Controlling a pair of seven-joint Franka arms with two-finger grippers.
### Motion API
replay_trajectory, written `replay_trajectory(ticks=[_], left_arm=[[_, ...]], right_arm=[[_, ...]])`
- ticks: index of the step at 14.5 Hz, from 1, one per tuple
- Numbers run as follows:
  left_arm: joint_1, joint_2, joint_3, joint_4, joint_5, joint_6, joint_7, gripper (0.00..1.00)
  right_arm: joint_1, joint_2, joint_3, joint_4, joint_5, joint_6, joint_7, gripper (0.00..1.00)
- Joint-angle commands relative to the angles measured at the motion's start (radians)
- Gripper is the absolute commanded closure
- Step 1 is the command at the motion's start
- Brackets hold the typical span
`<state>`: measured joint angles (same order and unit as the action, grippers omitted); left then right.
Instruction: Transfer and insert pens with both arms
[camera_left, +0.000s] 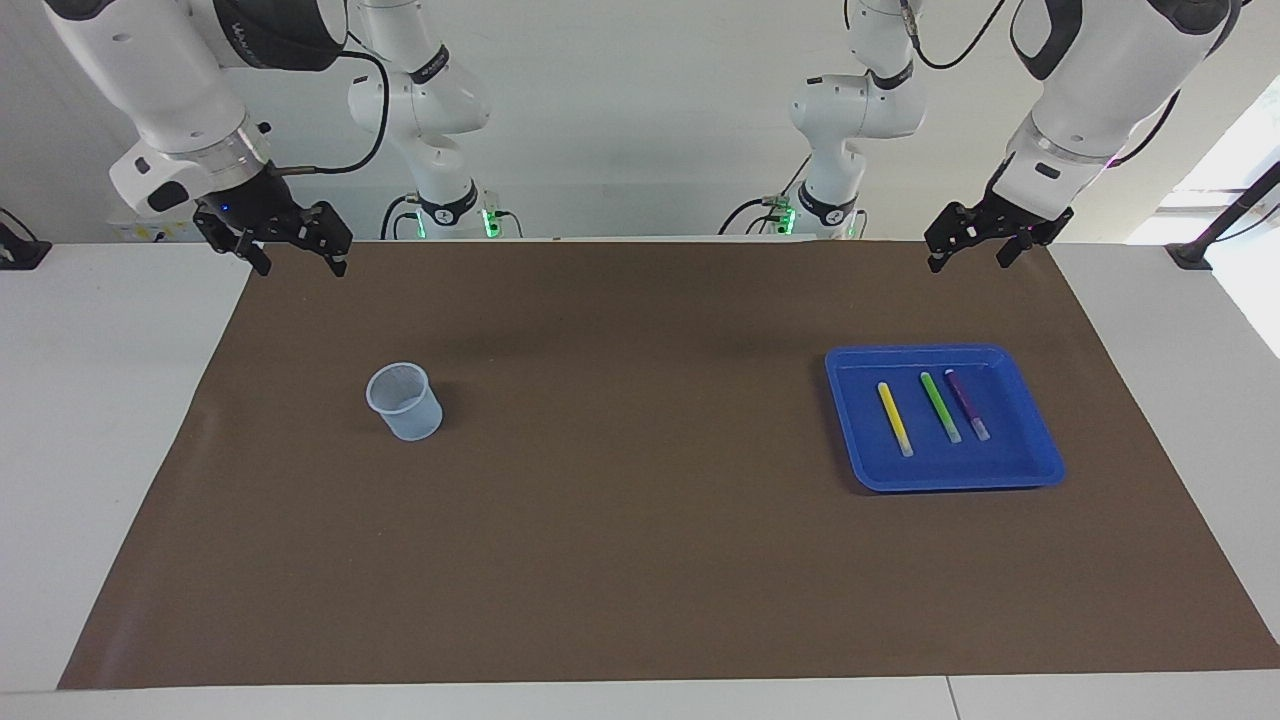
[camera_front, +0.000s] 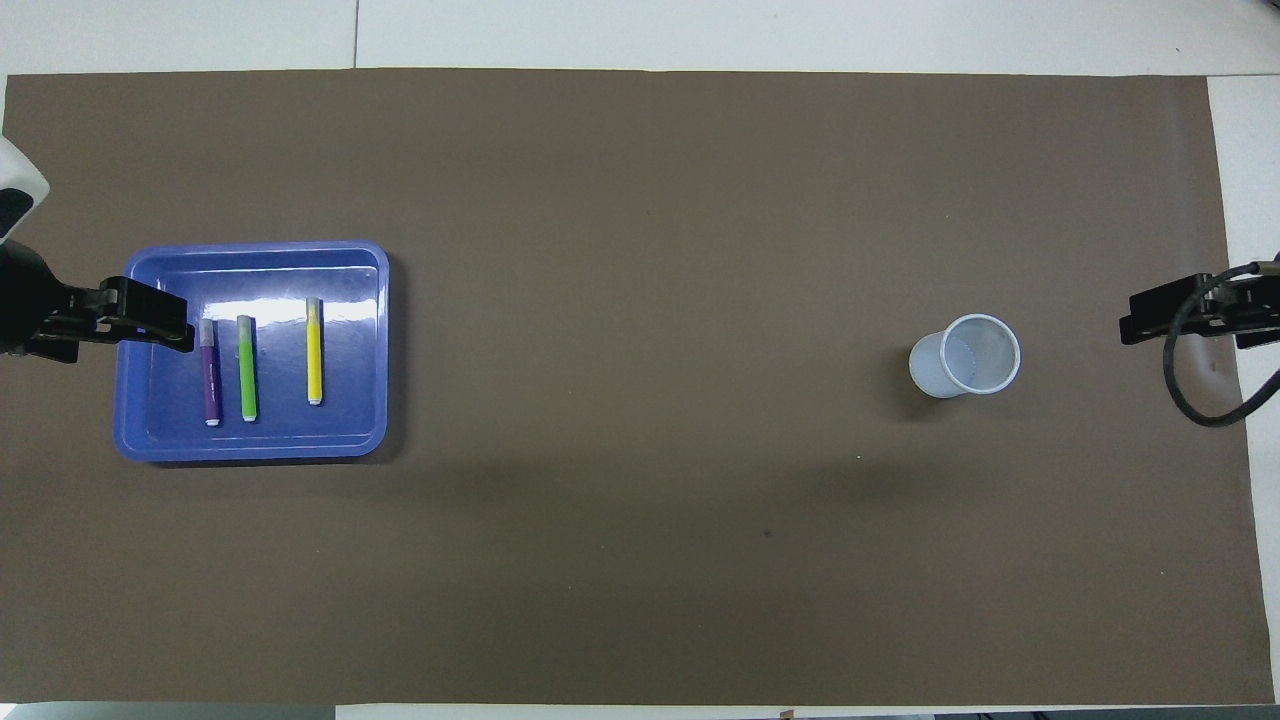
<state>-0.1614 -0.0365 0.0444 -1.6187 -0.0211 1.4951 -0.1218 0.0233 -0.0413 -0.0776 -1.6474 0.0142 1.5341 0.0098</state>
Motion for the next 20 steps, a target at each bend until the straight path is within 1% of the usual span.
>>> replay_trajectory(ticks=[1,6,17,19,20], left_arm=[[-0.001,0.000,0.000,-0.006,0.004,0.014,-0.001,0.00],[0.005,0.004,0.000,0.003,0.003,0.014,-0.004,0.00],[0.005,-0.003,0.000,-0.010,0.003,0.014,0.001,0.00],[-0.004,-0.013,0.002,-0.035,0.003,0.019,-0.001,0.00],[-0.004,-0.023,0.002,-0.061,0.003,0.048,-0.001,0.00]], right_arm=[[-0.005,-0.017,0.002,-0.015,-0.002,-0.003,0.004,0.00],[-0.005,-0.017,0.002,-0.015,-0.002,-0.003,0.004,0.00],[-0.005,-0.017,0.002,-0.015,-0.002,-0.003,0.004,0.00],[-0.005,-0.017,0.002,-0.015,-0.002,-0.003,0.004,0.00],[-0.005,-0.017,0.002,-0.015,-0.002,-0.003,0.004,0.00]])
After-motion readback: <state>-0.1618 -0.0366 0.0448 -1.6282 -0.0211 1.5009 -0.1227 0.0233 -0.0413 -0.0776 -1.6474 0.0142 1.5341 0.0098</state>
